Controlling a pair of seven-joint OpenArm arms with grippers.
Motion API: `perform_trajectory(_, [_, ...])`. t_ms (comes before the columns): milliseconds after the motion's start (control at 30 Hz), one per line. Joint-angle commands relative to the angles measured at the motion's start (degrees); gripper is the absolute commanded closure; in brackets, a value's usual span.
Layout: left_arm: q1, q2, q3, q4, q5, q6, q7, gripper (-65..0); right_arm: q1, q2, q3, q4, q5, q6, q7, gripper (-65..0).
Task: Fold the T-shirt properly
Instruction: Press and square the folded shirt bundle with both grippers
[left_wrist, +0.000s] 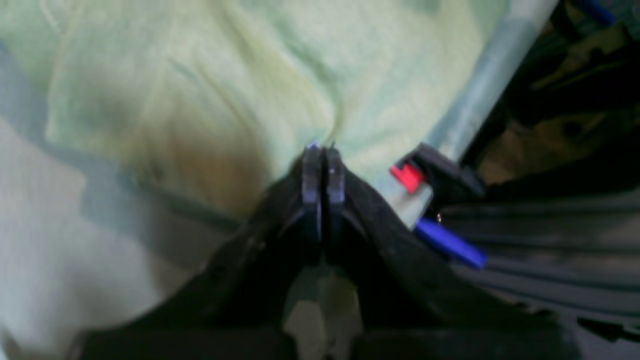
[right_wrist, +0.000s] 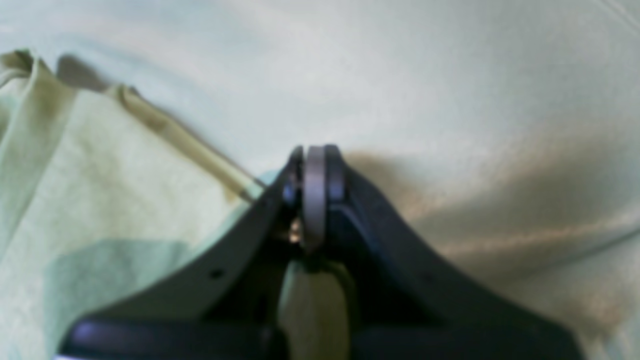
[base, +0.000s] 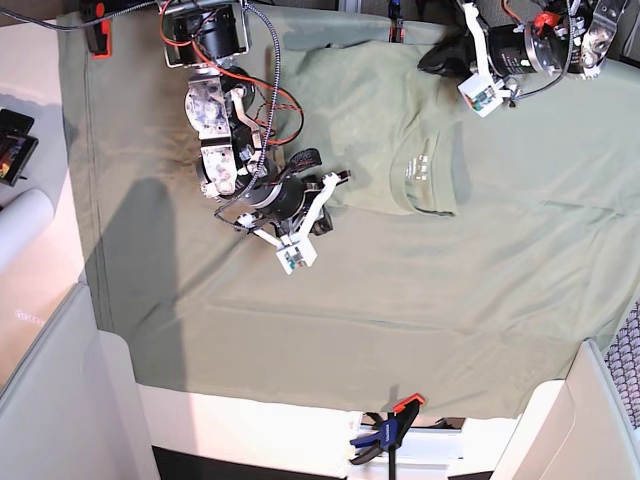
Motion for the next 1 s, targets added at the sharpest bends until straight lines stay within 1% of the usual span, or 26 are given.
perform_trajectory(0, [-0.8,-0.3,0.6,-0.3,-0.1,-0.2,-0.6,0.0,1.5,-0.1,0.1,0.9,0.6,0.2,1.1,0.0])
perform_trajectory(200, [-4.9,-0.3,4.9,-4.9,3.0,-0.2,-0.8,0.0,1.5,0.0,0.1,0.9,0.5,0.2,0.9,0.0])
perform_trajectory(500, [-11.6,-1.0,5.3,-11.4,3.3,-0.2,-1.4,0.0,1.5,1.7,0.1,0.9,0.6,0.2,0.0,0.0])
perform_trajectory(667, [-14.6,-3.1,5.3,-12.6,3.3,-0.2,-1.9,0.0,1.5,2.9,0.1,0.9,2.1,0.2,-2.8,0.0])
perform_trajectory(833, [-17.6,-5.8,5.3,-12.7,3.3,-0.2,-2.4,0.0,1.5,3.5,0.1,0.9,3.6,0.2,-3.0,0.0])
perform_trajectory(967, [-20.2,-6.8,5.7,-13.5,3.3,-0.2,-3.5,0.0,1.5,3.5,0.1,0.9,3.7,0.2,-3.7,0.0])
